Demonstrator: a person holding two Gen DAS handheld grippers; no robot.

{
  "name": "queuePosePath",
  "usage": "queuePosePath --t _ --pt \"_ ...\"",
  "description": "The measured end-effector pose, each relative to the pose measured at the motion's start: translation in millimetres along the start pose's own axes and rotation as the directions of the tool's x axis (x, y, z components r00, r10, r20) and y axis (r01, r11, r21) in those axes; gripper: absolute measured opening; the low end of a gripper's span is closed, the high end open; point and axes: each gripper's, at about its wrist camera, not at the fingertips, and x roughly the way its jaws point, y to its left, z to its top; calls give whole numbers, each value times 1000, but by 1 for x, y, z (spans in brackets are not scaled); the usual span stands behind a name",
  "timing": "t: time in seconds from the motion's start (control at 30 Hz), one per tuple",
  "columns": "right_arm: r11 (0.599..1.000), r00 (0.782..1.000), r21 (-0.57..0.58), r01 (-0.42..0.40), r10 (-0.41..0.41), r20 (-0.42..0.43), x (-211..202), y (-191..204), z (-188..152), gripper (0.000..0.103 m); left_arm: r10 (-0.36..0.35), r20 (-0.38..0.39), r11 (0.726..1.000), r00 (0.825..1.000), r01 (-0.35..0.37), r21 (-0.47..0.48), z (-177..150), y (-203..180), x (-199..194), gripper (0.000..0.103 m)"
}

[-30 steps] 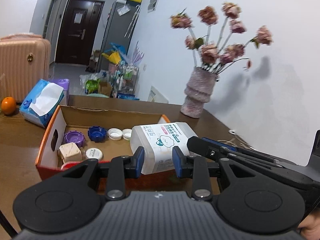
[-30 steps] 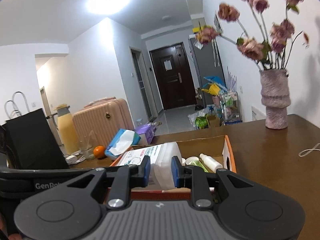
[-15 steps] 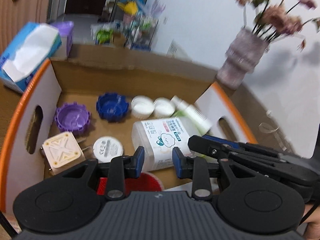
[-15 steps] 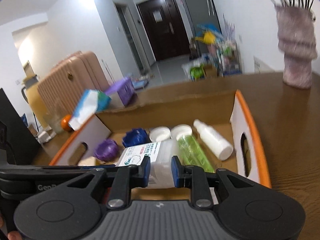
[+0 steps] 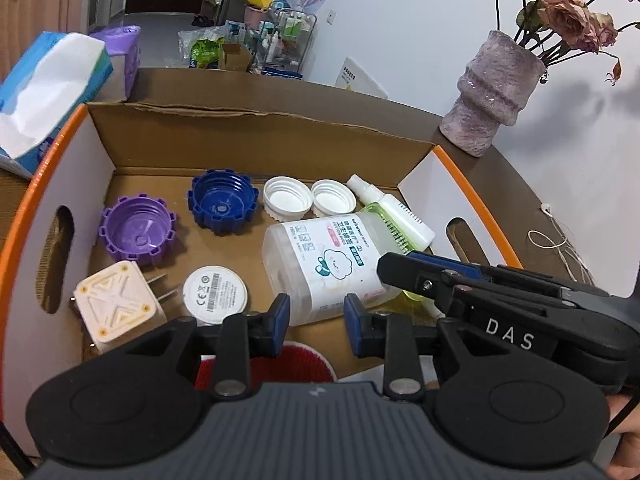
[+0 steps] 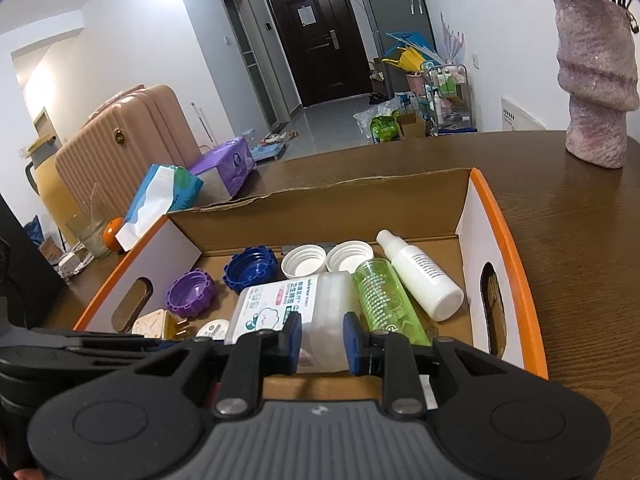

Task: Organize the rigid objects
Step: 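Open both grippers to release the wet-wipe pack into the box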

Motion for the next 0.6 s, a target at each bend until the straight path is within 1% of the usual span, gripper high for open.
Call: queuePosePath --t 0.03,0.1,0.13,0.2,0.33,0.43,0.5,0.6 --pt "1000 1000 -13 4 -4 4 -2 2 0 23 12 4 1000 1000 -12 3 0 -2 -3 34" --pt "1000 1000 -20 17 -17 9 -5 3 2 23 27 14 1000 1000 -27 15 1 -5 -10 45" --pt "1000 1000 -19 22 -22 13 -8 4 4 24 34 24 999 999 -35 24 0 -7 -15 47" --pt "999 999 -31 34 -33 29 -18 8 7 25 41 46 998 998 -43 49 0 -11 -28 55" --pt "997 997 -65 43 -39 64 -45 20 14 25 59 107 995 992 -67 78 0 -20 -61 62" --pt "994 994 -94 50 -41 100 -71 33 19 27 58 147 994 987 -70 81 0 -27 -89 67" --pt "992 991 -110 59 -45 123 -87 40 21 28 54 178 994 982 -71 89 -2 -32 -108 72" --pt "989 987 -131 66 -46 154 -115 53 22 35 56 222 991 973 -81 106 -8 -40 -137 75"
